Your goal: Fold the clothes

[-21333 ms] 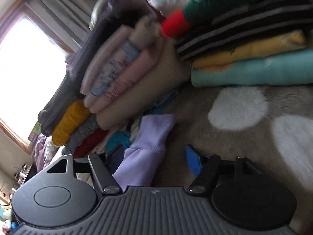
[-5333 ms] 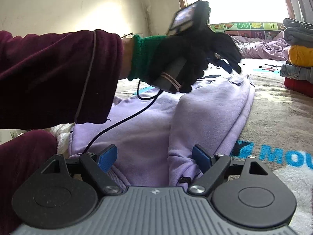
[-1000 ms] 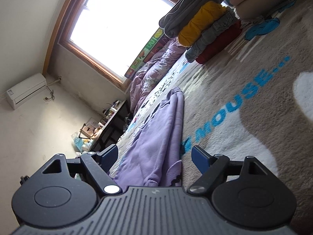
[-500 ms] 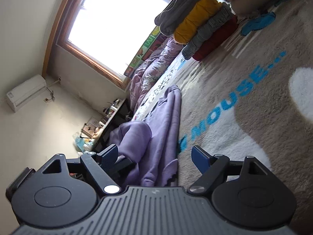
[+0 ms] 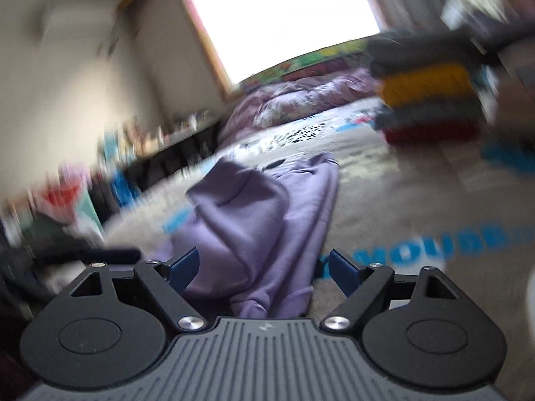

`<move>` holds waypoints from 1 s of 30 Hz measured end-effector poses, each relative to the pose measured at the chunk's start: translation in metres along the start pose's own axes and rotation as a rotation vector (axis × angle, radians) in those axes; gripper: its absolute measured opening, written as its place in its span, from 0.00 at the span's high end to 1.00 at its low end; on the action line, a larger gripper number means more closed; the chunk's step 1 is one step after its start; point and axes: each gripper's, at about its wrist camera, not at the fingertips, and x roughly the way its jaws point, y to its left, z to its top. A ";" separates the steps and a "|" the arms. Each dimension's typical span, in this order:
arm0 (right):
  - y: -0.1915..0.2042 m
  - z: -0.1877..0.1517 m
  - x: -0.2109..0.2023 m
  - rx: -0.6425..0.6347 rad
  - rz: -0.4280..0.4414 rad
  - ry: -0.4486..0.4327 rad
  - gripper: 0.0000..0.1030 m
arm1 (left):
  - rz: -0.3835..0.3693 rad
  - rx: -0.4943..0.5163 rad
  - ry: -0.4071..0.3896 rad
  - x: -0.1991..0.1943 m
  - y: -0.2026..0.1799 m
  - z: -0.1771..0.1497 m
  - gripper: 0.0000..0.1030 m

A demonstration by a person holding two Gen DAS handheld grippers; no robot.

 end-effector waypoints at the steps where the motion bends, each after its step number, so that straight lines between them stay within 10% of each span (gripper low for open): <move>1: 0.014 0.004 0.007 -0.084 -0.028 0.022 0.19 | 0.037 -0.004 0.008 -0.005 0.006 -0.004 0.50; 12: 0.054 0.035 0.080 -0.351 -0.170 0.161 0.39 | 0.212 0.142 0.115 -0.024 0.005 -0.040 0.45; 17: 0.003 0.044 0.085 -0.059 -0.180 0.169 0.63 | 0.216 0.164 0.111 -0.030 0.008 -0.044 0.44; 26: -0.067 0.020 0.061 0.443 -0.086 0.093 0.64 | 0.246 0.175 0.168 -0.022 0.001 -0.044 0.44; 30: -0.084 0.011 0.060 0.596 -0.049 0.042 0.89 | 0.340 0.201 0.170 -0.010 -0.002 -0.044 0.80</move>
